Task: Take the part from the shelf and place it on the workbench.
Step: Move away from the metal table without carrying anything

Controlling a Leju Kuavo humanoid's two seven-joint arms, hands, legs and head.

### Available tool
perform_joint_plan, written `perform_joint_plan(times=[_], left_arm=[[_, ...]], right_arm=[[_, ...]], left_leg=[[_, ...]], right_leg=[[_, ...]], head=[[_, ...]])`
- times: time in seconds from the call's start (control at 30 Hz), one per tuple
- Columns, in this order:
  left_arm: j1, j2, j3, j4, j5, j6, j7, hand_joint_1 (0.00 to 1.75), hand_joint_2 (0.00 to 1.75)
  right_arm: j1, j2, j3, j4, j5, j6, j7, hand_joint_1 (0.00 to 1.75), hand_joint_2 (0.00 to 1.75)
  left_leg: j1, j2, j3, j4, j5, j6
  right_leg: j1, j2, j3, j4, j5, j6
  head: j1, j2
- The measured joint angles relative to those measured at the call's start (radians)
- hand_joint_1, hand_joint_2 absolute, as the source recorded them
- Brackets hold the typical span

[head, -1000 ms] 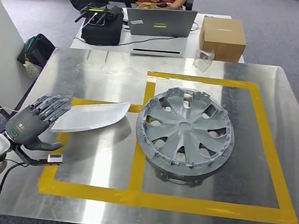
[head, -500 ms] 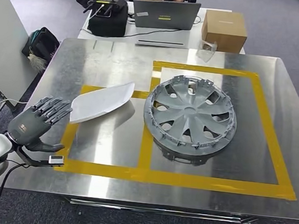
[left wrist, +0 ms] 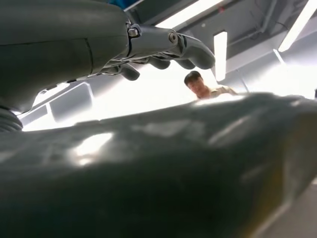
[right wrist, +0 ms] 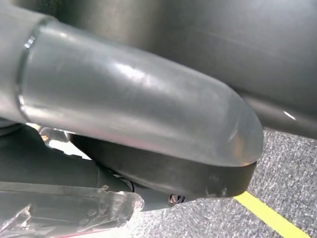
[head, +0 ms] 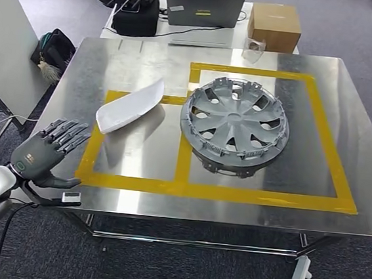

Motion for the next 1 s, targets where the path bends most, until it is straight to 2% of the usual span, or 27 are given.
perform_joint_plan(times=[0.03, 0.07, 0.1, 0.13, 0.17, 0.23, 0.27, 0.3, 0.33, 0.37, 0.4, 0.43, 0.47, 0.5, 0.53, 0.6, 0.63, 0.67, 0.73, 0.77, 0.8, 0.83, 0.87, 0.9, 0.93, 0.97, 1.0], left_arm=[[-0.002, -0.002, -0.001, 0.001, 0.0, -0.001, 0.0, 0.0, 0.0], [-0.004, -0.005, -0.002, 0.002, 0.0, -0.003, 0.0, 0.0, 0.0], [-0.006, -0.008, -0.004, 0.004, -0.001, -0.005, 0.0, 0.0, 0.0], [-0.01, -0.012, -0.007, 0.006, -0.002, -0.008, 0.0, 0.0, 0.0], [-0.016, -0.016, -0.01, 0.008, -0.003, -0.012, -0.001, 0.0, 0.0], [-0.027, -0.026, -0.017, 0.013, -0.006, -0.018, -0.002, 0.0, 0.0], [-0.032, -0.031, -0.021, 0.017, -0.008, -0.021, -0.003, 0.0, 0.0], [-0.036, -0.037, -0.025, 0.022, -0.009, -0.023, -0.003, 0.0, 0.0], [-0.041, -0.043, -0.03, 0.027, -0.01, -0.024, -0.003, 0.0, 0.0], [-0.047, -0.048, -0.035, 0.031, -0.01, -0.024, -0.003, 0.0, 0.0], [-0.054, -0.052, -0.041, 0.036, -0.01, -0.024, -0.002, 0.0, 0.0], [-0.06, -0.054, -0.045, 0.039, -0.01, -0.024, 0.0, 0.0, 0.0], [-0.066, -0.056, -0.047, 0.042, -0.01, -0.024, 0.001, 0.0, 0.0], [-0.072, -0.058, -0.049, 0.044, -0.01, -0.024, 0.002, 0.0, 0.0], [-0.076, -0.06, -0.05, 0.046, -0.01, -0.024, 0.002, 0.0, 0.0], [-0.081, -0.064, -0.053, 0.051, -0.009, -0.023, 0.003, 0.0, 0.0], [-0.083, -0.065, -0.054, 0.053, -0.009, -0.023, 0.003, 0.0, 0.0], [-0.084, -0.065, -0.055, 0.055, -0.008, -0.023, 0.003, 0.0, 0.0], [-0.089, -0.068, -0.059, 0.059, -0.006, -0.023, 0.003, 0.0, 0.0], [-0.09, -0.069, -0.062, 0.061, -0.006, -0.023, 0.003, 0.0, 0.0], [-0.091, -0.071, -0.066, 0.062, -0.006, -0.023, 0.003, 0.0, 0.0], [-0.091, -0.073, -0.069, 0.064, -0.006, -0.024, 0.003, 0.0, 0.0], [-0.092, -0.074, -0.071, 0.065, -0.006, -0.024, 0.003, 0.0, 0.0], [-0.092, -0.076, -0.073, 0.066, -0.005, -0.024, 0.004, 0.0, 0.0], [-0.094, -0.078, -0.073, 0.066, -0.005, -0.024, 0.005, 0.0, 0.0], [-0.097, -0.08, -0.074, 0.067, -0.004, -0.024, 0.006, 0.0, 0.0], [-0.099, -0.083, -0.074, 0.067, -0.002, -0.023, 0.007, 0.0, 0.0]], right_arm=[[0.0, -0.001, 0.0, 0.0, -0.001, -0.001, 0.0, 0.0, 0.0], [0.001, -0.002, 0.0, 0.0, -0.002, -0.001, 0.0, 0.0, 0.0], [0.001, -0.002, 0.0, 0.0, -0.003, -0.002, -0.001, 0.0, 0.0], [0.001, -0.003, 0.0, 0.0, -0.005, -0.003, -0.005, 0.0, 0.0], [0.001, -0.004, 0.0, 0.0, -0.007, -0.003, -0.01, 0.0, 0.0], [-0.001, -0.005, -0.001, 0.0, -0.011, -0.004, -0.03, 0.0, 0.0], [-0.001, -0.006, -0.001, 0.0, -0.012, -0.003, -0.043, 0.0, 0.0], [0.0, -0.006, -0.002, 0.0, -0.013, -0.003, -0.057, 0.0, 0.0], [0.003, -0.007, -0.004, 0.0, -0.014, -0.003, -0.068, 0.0, 0.0], [0.006, -0.007, -0.006, 0.0, -0.015, -0.003, -0.075, 0.0, 0.0], [0.009, -0.007, -0.008, 0.0, -0.015, -0.003, -0.075, 0.0, 0.0], [0.01, -0.007, -0.01, 0.0, -0.016, -0.002, -0.069, 0.0, 0.0], [0.012, -0.007, -0.012, 0.0, -0.016, -0.002, -0.059, 0.0, 0.0], [0.012, -0.007, -0.014, 0.0, -0.016, -0.002, -0.049, 0.0, 0.0], [0.013, -0.007, -0.016, 0.0, -0.016, -0.002, -0.041, 0.0, 0.0], [0.016, -0.007, -0.017, 0.0, -0.016, -0.002, -0.037, 0.0, 0.0], [0.017, -0.006, -0.018, 0.0, -0.016, -0.001, -0.037, 0.0, 0.0], [0.017, -0.006, -0.018, 0.0, -0.016, 0.0, -0.037, 0.0, 0.0], [0.016, -0.006, -0.018, 0.0, -0.016, 0.002, -0.037, 0.0, 0.0], [0.016, -0.006, -0.018, 0.0, -0.015, 0.003, -0.037, 0.0, 0.0], [0.016, -0.006, -0.018, 0.0, -0.015, 0.004, -0.037, 0.0, 0.0], [0.016, -0.006, -0.018, 0.0, -0.015, 0.005, -0.037, 0.0, 0.0], [0.016, -0.006, -0.018, 0.0, -0.015, 0.005, -0.037, 0.0, 0.0], [0.016, -0.006, -0.018, 0.0, -0.014, 0.005, -0.037, 0.0, 0.0], [0.014, -0.008, -0.018, 0.0, -0.014, 0.006, -0.037, 0.0, 0.0], [0.013, -0.009, -0.018, 0.0, -0.013, 0.007, -0.037, 0.0, 0.0], [0.011, -0.011, -0.018, 0.0, -0.013, 0.008, -0.037, 0.0, 0.0]], left_leg=[[-0.003, -0.002, 0.009, -0.022, -0.007, 0.011], [-0.005, -0.001, 0.003, -0.024, -0.004, 0.025], [-0.005, 0.002, -0.006, -0.023, 0.004, 0.035], [-0.005, 0.003, -0.016, -0.023, 0.014, 0.046], [-0.005, 0.005, -0.029, -0.024, 0.026, 0.055], [-0.01, 0.006, -0.059, -0.024, 0.051, 0.066], [-0.014, 0.006, -0.076, -0.023, 0.064, 0.068], [-0.018, 0.006, -0.093, -0.022, 0.077, 0.07], [-0.022, 0.006, -0.109, -0.021, 0.09, 0.07], [-0.025, 0.006, -0.125, -0.021, 0.102, 0.07], [-0.028, 0.006, -0.138, -0.02, 0.114, 0.07], [-0.031, 0.006, -0.149, -0.02, 0.125, 0.068], [-0.032, 0.006, -0.157, -0.019, 0.135, 0.065], [-0.032, 0.006, -0.161, -0.02, 0.145, 0.061], [-0.032, 0.007, -0.163, -0.022, 0.155, 0.055], [-0.028, 0.007, -0.165, -0.027, 0.166, 0.043], [-0.027, 0.006, -0.17, -0.019, 0.15, 0.036], [-0.026, 0.006, -0.179, 0.006, 0.113, 0.03], [-0.022, 0.006, -0.209, 0.117, 0.004, 0.017], [-0.019, 0.006, -0.224, 0.187, -0.035, 0.012], [-0.016, 0.006, -0.23, 0.242, -0.051, 0.008], [-0.013, 0.006, -0.222, 0.27, -0.043, 0.004], [-0.011, 0.006, -0.198, 0.262, -0.018, 0.001], [-0.007, 0.006, -0.156, 0.218, 0.008, -0.004], [-0.003, 0.006, -0.1, 0.15, 0.02, -0.009], [-0.001, 0.004, -0.047, 0.078, 0.016, -0.01], [0.0, 0.003, -0.009, 0.02, 0.004, -0.004]], right_leg=[[0.0, 0.0, -0.004, -0.002, 0.01, 0.006], [0.0, 0.0, -0.006, -0.006, 0.021, 0.012], [-0.002, 0.0, -0.011, -0.006, 0.018, 0.017], [-0.003, 0.0, -0.019, 0.008, -0.004, 0.022], [-0.003, 0.0, -0.031, 0.043, -0.044, 0.025], [0.001, -0.001, -0.061, 0.168, -0.151, 0.028], [0.003, 0.0, -0.071, 0.233, -0.184, 0.028], [0.005, 0.0, -0.071, 0.279, -0.194, 0.025], [0.008, 0.0, -0.056, 0.292, -0.18, 0.02], [0.011, 0.0, -0.023, 0.27, -0.153, 0.014], [0.014, 0.0, 0.025, 0.214, -0.13, 0.007], [0.017, 0.0, 0.083, 0.138, -0.126, -0.002], [0.019, -0.001, 0.134, 0.064, -0.134, -0.007], [0.022, 0.0, 0.166, 0.008, -0.148, -0.011], [0.025, 0.0, 0.179, -0.022, -0.158, -0.014], [0.025, -0.002, 0.166, -0.032, -0.143, -0.023], [0.023, -0.003, 0.158, -0.034, -0.132, -0.03], [0.02, -0.005, 0.151, -0.036, -0.118, -0.036], [0.017, -0.007, 0.127, -0.037, -0.09, -0.041], [0.016, -0.008, 0.112, -0.036, -0.076, -0.04], [0.015, -0.009, 0.094, -0.035, -0.062, -0.038], [0.013, -0.009, 0.076, -0.033, -0.05, -0.035], [0.011, -0.01, 0.06, -0.031, -0.039, -0.031], [0.008, -0.01, 0.045, -0.027, -0.028, -0.026], [0.007, -0.009, 0.031, -0.022, -0.02, -0.02], [0.008, -0.009, 0.02, -0.015, -0.012, -0.014], [0.009, -0.009, 0.011, -0.01, -0.004, -0.008]], head=[[-0.001, 0.0], [-0.001, 0.0], [-0.001, 0.0], [0.0, 0.0], [0.002, 0.0], [0.005, 0.0], [0.006, 0.0], [0.006, 0.0], [0.006, 0.0], [0.006, 0.0], [0.006, 0.0], [0.005, 0.0], [0.005, 0.0], [0.005, 0.0], [0.006, 0.0], [0.008, 0.0], [0.008, 0.0], [0.006, 0.0], [0.002, 0.0], [0.001, 0.0], [0.001, 0.0], [0.001, 0.0], [0.001, 0.0], [0.001, 0.0], [0.0, 0.0], [0.0, 0.0], [-0.001, 0.0]])
